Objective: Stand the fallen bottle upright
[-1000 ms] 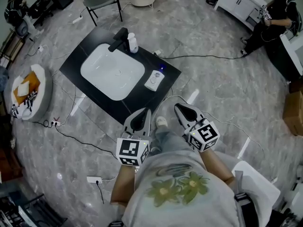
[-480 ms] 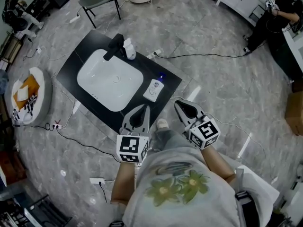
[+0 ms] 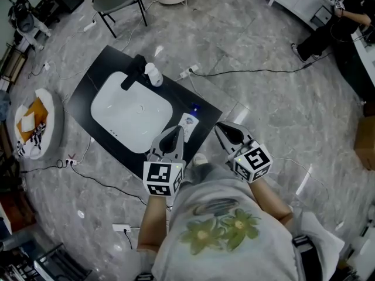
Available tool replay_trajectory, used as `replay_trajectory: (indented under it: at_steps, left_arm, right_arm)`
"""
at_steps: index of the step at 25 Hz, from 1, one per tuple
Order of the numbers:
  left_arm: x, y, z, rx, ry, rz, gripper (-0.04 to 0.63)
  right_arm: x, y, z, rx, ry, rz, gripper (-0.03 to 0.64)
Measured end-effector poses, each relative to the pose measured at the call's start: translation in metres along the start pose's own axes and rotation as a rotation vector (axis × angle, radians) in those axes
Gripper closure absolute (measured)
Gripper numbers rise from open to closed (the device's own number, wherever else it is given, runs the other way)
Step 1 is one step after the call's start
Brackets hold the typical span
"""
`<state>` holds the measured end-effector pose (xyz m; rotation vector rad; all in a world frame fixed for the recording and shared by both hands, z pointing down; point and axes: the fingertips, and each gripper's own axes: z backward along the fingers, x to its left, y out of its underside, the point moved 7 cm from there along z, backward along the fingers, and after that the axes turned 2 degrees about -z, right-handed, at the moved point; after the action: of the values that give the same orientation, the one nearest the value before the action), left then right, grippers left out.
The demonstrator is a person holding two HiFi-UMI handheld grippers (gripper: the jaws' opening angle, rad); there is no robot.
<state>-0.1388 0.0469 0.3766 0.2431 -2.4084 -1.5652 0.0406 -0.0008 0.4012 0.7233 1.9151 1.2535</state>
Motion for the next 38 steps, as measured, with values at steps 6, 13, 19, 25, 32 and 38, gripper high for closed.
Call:
replay_trajectory:
  at_steps: [6,13,19,25,32,38]
  left_arm:
    - [0.009,-0.009,-0.038,0.053,-0.024,-0.023,0.577]
    - [0.019,0.000,-0.078,0.119,-0.028,-0.049,0.575]
    - [0.022,0.008,-0.102,0.177,0.002,-0.057,0.574]
    - [0.024,0.022,-0.127,0.256,0.034,-0.059,0.490]
    - [0.025,0.042,-0.152,0.380,0.058,-0.108,0.399]
    - [0.028,0.055,-0.167,0.427,0.082,-0.125,0.382]
  right_arm:
    - [-0.035,-0.013,-0.016,0.006,-0.007,-0.006,0.572]
    - [-0.066,-0.005,-0.037,0.014,-0.011,-0.036,0.572]
    - [-0.082,0.001,-0.044,0.020,-0.021,-0.055,0.574]
    - [-0.092,0.009,-0.052,0.028,-0.008,-0.077,0.574]
    - [-0.100,0.023,-0.059,0.052,0.004,-0.102,0.574]
    - [-0.104,0.032,-0.065,0.064,0.016,-0.115,0.574]
